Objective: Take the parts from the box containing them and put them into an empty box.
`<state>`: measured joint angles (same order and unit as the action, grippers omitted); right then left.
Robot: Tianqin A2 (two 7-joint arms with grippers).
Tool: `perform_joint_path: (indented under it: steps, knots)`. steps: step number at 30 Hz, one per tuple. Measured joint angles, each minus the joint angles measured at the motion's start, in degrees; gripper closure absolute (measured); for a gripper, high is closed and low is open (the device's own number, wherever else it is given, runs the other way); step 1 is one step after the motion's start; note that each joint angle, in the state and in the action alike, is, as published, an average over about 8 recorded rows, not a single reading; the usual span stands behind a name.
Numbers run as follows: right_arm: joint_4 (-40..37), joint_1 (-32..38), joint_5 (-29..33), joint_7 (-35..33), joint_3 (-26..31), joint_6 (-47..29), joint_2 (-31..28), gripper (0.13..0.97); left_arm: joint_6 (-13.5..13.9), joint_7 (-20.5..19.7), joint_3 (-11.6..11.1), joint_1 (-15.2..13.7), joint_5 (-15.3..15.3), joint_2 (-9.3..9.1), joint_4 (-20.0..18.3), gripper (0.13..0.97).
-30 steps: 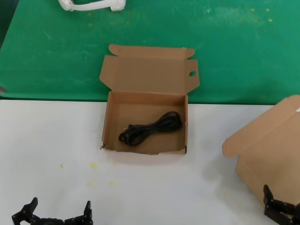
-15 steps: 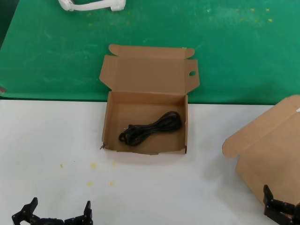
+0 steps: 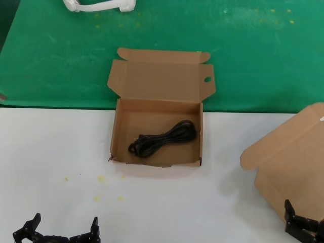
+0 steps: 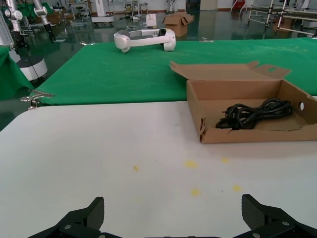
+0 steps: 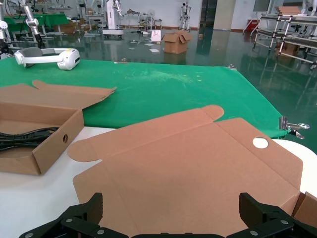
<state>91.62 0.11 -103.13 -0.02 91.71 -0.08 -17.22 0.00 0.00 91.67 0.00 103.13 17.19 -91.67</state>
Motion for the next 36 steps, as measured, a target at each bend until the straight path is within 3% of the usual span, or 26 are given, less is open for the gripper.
perform_joint_path:
  steps: [36]
  knots:
    - [0.0, 0.0, 0.0, 0.0, 0.0, 0.0, 0.0, 0.129, 0.0, 0.0, 0.0, 0.0, 0.0, 0.0, 0.0, 0.132]
